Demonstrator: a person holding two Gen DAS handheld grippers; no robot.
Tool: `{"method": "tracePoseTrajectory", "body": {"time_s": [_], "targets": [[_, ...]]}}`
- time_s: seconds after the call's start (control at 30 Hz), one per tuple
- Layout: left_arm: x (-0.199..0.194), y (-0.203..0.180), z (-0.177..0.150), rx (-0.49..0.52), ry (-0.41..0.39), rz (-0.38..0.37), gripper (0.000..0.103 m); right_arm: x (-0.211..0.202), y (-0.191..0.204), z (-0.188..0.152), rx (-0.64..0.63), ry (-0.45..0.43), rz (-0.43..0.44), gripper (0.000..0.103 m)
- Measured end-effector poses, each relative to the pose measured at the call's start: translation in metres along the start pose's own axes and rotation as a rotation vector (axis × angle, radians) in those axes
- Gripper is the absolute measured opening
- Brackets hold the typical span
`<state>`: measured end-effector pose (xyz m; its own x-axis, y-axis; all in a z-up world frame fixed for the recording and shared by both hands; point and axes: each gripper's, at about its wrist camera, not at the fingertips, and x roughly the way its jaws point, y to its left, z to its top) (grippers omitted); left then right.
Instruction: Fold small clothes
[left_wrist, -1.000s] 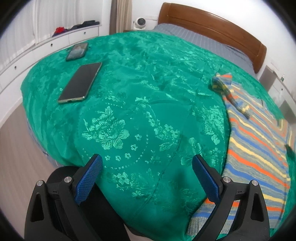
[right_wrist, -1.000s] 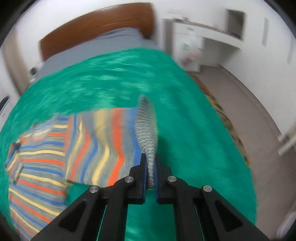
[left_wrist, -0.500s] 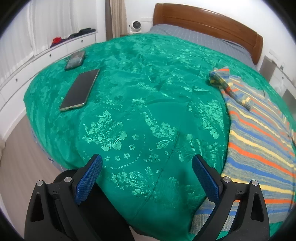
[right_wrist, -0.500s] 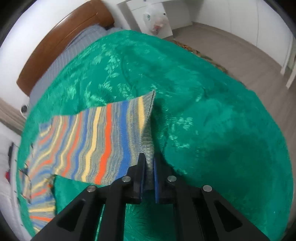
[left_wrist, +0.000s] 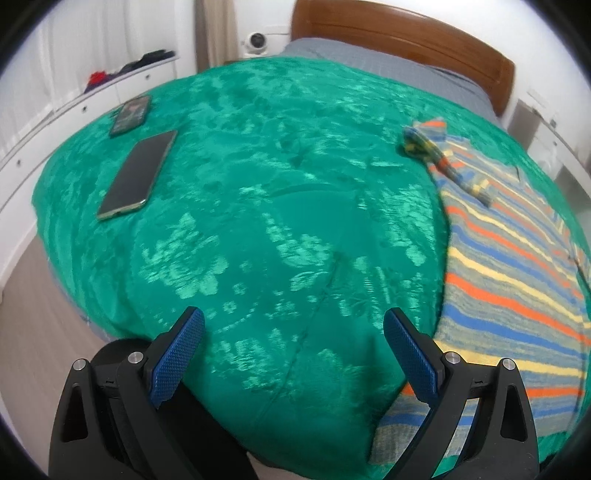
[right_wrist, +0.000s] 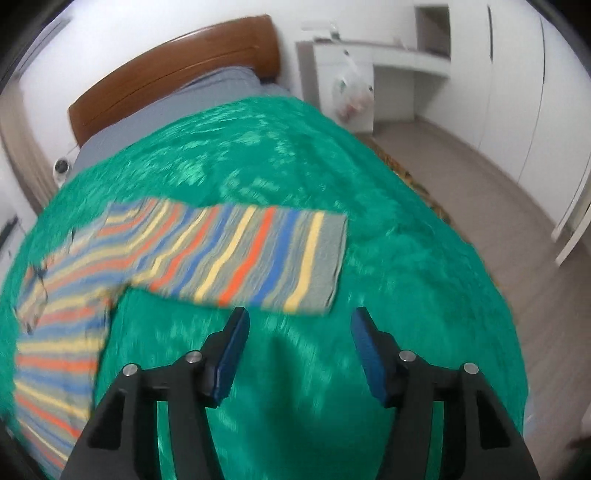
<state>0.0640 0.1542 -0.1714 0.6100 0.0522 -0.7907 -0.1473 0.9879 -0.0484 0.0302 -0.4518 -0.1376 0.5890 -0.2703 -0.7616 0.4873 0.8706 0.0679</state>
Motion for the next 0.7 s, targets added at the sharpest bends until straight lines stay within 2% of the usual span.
{"method": "tracePoseTrajectory", "body": {"time_s": [0.1,0.13,0.2,0.27,0.33,0.4,0.47,0.7], "targets": [[0.009,-0.006,0.011,0.028,-0.007,-0.027,0.098,-0.013,0.013,-0.033,-0.011,-0.025,-0.009,0.058],[0.013,-0.008,0.015,0.033,-0.017,-0.012,0.098,-0.016,0.018,-0.044,-0.01,-0.033,-0.009,0.059],[0.022,-0.008,0.019,0.04,-0.026,0.021,0.098,-0.017,0.026,-0.058,-0.016,-0.045,-0.024,0.068],[0.036,-0.007,0.021,0.033,0.001,0.04,0.098,-0.016,0.03,-0.07,-0.025,-0.048,-0.052,0.071],[0.048,-0.004,0.019,0.014,0.044,0.025,0.1,-0.013,0.03,-0.074,-0.016,-0.039,-0.075,0.073],[0.048,-0.003,0.018,0.011,0.034,0.014,0.102,-0.008,0.029,-0.075,0.004,-0.042,-0.075,0.082],[0.049,-0.003,0.017,0.016,0.03,0.017,0.102,-0.001,0.032,-0.079,0.005,-0.035,-0.098,0.083],[0.05,-0.003,0.011,0.009,0.019,0.017,0.103,0.012,0.038,-0.086,-0.007,-0.033,-0.111,0.098]]}}
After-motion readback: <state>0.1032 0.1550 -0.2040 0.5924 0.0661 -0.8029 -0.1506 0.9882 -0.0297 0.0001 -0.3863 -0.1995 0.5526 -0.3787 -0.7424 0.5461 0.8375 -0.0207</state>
